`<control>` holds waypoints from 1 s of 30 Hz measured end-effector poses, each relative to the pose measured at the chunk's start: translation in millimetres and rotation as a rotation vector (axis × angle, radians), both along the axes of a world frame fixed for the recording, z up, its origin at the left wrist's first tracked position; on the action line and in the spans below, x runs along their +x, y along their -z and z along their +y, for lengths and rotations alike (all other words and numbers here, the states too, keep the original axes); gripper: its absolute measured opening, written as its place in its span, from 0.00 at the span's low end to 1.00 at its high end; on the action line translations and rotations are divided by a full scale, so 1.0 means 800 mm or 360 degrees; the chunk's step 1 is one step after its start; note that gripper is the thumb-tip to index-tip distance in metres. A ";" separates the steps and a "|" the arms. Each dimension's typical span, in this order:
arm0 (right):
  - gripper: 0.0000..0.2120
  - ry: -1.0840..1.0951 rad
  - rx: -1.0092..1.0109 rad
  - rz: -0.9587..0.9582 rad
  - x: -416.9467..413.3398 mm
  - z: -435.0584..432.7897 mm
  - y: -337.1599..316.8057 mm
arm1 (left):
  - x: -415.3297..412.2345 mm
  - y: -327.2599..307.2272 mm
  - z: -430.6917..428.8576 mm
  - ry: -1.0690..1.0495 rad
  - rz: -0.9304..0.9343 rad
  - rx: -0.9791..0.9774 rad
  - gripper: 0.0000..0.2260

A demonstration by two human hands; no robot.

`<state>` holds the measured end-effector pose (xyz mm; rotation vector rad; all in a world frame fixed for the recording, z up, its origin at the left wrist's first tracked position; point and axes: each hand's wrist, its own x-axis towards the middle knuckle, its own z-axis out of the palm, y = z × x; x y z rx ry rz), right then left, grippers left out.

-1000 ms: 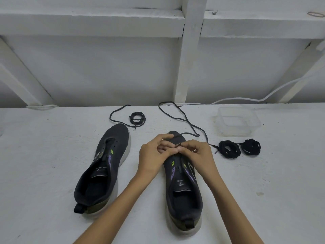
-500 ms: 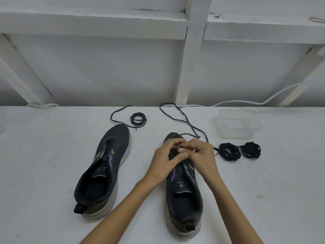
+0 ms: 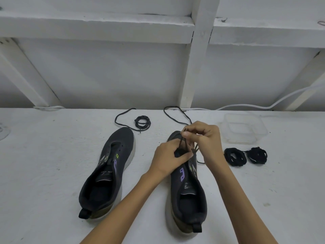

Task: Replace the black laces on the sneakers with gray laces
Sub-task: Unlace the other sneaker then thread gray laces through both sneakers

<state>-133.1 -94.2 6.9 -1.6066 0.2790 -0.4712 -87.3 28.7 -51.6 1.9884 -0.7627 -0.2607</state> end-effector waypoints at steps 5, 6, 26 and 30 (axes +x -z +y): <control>0.04 -0.0112 -0.0032 0.0061 0.002 0.007 0.015 | 0.018 0.015 0.015 0.0065 0.0190 -0.0118 0.08; 0.03 -0.0120 -0.0046 0.0061 0.000 0.006 0.017 | 0.018 0.016 0.017 0.0097 0.0181 -0.0148 0.06; 0.06 -0.0090 0.0204 -0.0313 0.028 -0.011 -0.065 | 0.026 0.006 0.013 0.0220 -0.0187 0.0266 0.12; 0.11 0.0033 0.0541 -0.0670 0.057 -0.023 -0.128 | 0.026 0.011 0.018 0.0209 -0.0081 0.0198 0.10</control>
